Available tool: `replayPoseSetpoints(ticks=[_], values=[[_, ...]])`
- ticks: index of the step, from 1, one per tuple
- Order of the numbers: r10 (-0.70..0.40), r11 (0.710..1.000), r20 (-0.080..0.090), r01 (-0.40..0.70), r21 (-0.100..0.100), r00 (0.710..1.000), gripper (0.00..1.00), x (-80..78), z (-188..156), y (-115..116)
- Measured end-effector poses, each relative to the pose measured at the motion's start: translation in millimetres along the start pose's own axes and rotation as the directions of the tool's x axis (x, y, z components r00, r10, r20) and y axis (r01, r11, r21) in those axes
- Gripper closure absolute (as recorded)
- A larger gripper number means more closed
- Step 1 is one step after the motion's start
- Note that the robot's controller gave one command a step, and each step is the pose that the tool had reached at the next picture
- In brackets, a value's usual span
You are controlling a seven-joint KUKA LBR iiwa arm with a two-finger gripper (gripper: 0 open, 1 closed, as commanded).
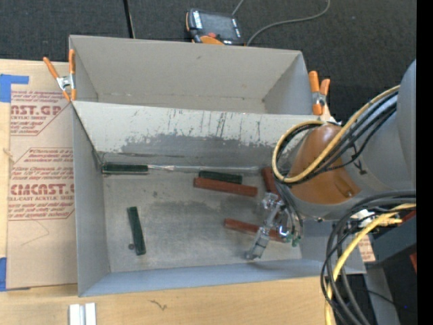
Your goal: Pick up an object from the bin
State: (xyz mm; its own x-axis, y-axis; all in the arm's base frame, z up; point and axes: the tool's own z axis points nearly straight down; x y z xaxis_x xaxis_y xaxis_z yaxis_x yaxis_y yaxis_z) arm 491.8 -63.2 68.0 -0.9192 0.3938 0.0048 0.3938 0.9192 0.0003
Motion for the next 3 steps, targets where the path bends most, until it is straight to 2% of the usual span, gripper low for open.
replayPoseSetpoints(ticks=[1, 2, 3], values=[[0.0, 1.0, 0.003, 0.0, 0.001, 1.0, 1.0, -1.3, -1, 0], [0.022, 1.0, 0.012, -0.022, -0.003, 1.0, 1.0, 8.6, -116, 6], [0.031, 1.0, 0.01, -0.031, -0.002, 0.999, 1.0, 6.3, -162, 13]])
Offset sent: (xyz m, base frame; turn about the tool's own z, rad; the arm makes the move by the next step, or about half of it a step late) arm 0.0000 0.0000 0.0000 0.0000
